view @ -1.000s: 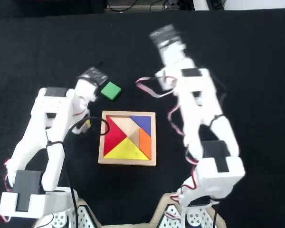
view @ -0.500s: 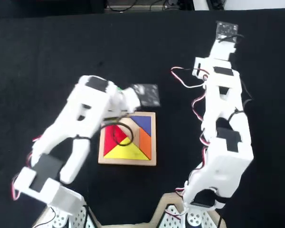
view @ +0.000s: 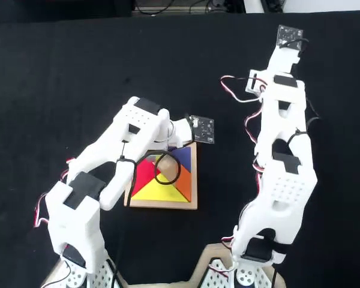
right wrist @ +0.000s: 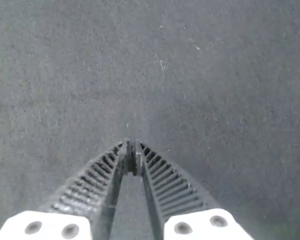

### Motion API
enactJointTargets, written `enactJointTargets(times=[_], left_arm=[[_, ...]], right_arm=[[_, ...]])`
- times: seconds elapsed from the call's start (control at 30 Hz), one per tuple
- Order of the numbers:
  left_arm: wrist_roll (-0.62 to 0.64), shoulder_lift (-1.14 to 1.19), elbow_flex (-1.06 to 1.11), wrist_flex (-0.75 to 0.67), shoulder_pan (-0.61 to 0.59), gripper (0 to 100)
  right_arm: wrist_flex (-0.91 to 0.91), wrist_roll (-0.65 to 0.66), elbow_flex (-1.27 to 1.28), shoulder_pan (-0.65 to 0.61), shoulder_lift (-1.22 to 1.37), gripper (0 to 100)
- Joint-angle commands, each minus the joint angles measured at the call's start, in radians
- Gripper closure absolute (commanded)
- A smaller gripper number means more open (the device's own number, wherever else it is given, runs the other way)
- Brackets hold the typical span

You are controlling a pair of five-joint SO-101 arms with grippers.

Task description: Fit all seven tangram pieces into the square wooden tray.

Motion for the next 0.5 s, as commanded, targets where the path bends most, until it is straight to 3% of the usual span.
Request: enactJointTargets(times=[0.0, 0.47], left_arm=[[-0.002, -0.015, -0.047, 0.038, 0.005, 92], [-0.002, -0.044, -0.047, 0.043, -0.031, 92]], right_arm=[[0.005, -0.002, -0.059, 0.006, -0.01, 98.7], [0.005, 0.0, -0.056, 0.003, -0.01, 98.7]])
